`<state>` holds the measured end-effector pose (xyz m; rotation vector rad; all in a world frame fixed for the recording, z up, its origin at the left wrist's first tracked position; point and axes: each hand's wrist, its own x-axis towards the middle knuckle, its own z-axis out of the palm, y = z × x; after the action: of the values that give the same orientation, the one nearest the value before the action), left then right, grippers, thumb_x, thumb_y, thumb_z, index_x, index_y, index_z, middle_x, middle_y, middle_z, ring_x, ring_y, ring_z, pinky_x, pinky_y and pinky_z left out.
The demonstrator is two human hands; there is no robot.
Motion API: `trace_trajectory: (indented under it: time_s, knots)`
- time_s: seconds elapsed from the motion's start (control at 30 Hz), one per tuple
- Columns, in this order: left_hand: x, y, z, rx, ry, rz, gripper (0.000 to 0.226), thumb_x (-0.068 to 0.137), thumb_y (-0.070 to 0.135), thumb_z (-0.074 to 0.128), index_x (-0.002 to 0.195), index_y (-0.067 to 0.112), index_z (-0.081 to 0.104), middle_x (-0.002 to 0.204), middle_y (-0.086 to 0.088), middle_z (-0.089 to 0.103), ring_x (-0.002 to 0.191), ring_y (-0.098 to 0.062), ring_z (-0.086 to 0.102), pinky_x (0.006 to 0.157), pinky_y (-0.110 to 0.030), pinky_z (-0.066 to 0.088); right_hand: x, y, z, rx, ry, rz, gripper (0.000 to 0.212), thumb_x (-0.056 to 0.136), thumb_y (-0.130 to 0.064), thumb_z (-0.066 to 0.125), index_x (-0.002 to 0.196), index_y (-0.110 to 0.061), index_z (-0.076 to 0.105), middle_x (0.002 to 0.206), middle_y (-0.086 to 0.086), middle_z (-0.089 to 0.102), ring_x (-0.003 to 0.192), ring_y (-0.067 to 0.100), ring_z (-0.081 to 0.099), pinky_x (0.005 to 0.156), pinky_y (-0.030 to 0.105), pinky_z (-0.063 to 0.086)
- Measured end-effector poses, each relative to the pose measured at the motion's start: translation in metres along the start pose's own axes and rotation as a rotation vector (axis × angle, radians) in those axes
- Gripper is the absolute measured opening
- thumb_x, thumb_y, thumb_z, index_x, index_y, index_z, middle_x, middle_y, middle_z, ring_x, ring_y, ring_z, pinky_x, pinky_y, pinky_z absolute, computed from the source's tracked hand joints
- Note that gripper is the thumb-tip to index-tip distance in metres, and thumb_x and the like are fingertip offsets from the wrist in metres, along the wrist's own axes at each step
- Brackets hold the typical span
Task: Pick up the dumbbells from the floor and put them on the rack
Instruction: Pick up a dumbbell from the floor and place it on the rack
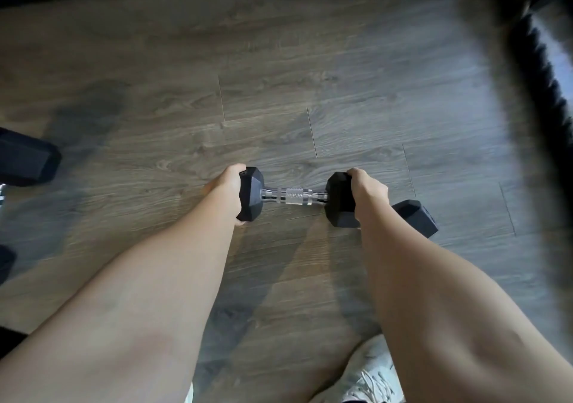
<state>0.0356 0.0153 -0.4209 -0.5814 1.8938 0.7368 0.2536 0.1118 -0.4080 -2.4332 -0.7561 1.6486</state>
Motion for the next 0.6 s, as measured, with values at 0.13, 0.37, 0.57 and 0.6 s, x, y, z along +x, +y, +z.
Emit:
trace_trajectory:
  time_s: [0.13, 0.37, 0.57, 0.6]
  knots:
    - [-0.007, 0.002, -0.003, -0.046, 0.030, 0.043, 0.067, 0.053, 0.043, 0.081, 0.113, 0.022, 0.059, 0.100, -0.005, 0.067, 0.079, -0.029, 0.060, 0.054, -0.049, 0.044, -0.003, 0.004, -0.001, 0.076, 0.008, 0.012, 0.053, 0.073, -0.041, 0.072, 0.116, -0.009, 0.066, 0.106, 0.008, 0.066, 0.096, 0.030, 0.062, 0.076, 0.035, 0.047]
    - [-0.113, 0.046, -0.046, -0.096, 0.059, 0.160, 0.053, 0.059, 0.036, 0.083, 0.105, 0.017, 0.063, 0.096, -0.003, 0.067, 0.073, -0.025, 0.058, 0.074, -0.055, 0.051, -0.091, -0.050, -0.032, 0.148, 0.012, -0.042, 0.046, 0.073, -0.036, 0.074, 0.111, -0.010, 0.068, 0.107, 0.007, 0.069, 0.093, 0.027, 0.064, 0.076, 0.032, 0.048]
    - [-0.310, 0.125, -0.118, -0.105, -0.056, 0.182, 0.047, 0.068, 0.042, 0.074, 0.109, 0.020, 0.064, 0.097, -0.002, 0.066, 0.073, -0.024, 0.055, 0.063, -0.045, 0.045, -0.268, -0.150, -0.103, 0.208, 0.015, -0.120, 0.037, 0.076, -0.033, 0.073, 0.103, -0.010, 0.061, 0.110, 0.010, 0.066, 0.094, 0.030, 0.061, 0.073, 0.033, 0.047]
    - [-0.344, 0.141, -0.134, -0.116, -0.065, 0.190, 0.055, 0.063, 0.044, 0.075, 0.111, 0.022, 0.063, 0.103, -0.003, 0.067, 0.079, -0.026, 0.059, 0.065, -0.049, 0.047, -0.302, -0.168, -0.115, 0.218, 0.017, -0.135, 0.037, 0.076, -0.033, 0.073, 0.103, -0.010, 0.062, 0.109, 0.010, 0.066, 0.093, 0.031, 0.062, 0.073, 0.034, 0.047]
